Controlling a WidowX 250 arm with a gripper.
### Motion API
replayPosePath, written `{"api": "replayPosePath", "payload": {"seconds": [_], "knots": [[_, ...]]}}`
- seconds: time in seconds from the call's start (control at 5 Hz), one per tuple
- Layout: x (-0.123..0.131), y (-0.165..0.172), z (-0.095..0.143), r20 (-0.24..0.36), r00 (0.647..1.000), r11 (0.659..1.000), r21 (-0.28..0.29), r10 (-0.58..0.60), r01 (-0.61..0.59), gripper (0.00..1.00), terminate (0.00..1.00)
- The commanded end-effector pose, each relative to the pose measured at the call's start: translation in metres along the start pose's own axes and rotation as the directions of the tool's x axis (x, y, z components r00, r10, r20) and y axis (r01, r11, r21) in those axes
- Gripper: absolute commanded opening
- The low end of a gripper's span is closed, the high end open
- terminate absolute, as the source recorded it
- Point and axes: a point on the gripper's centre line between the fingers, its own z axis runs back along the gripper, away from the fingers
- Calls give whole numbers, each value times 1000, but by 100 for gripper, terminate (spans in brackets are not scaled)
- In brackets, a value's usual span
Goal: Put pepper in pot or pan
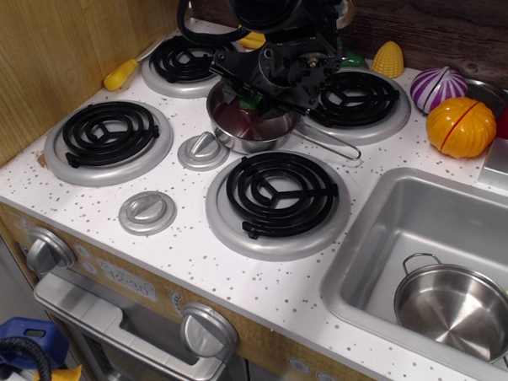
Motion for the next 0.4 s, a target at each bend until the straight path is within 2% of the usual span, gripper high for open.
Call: {"api": "replayPosePath", "payload": {"seconds": [0.0, 0.2], "knots": [[19, 11, 17, 63, 997, 999, -6, 47, -47, 100, 0], [19, 11, 17, 63, 997, 999, -6, 47, -47, 100, 100]]}}
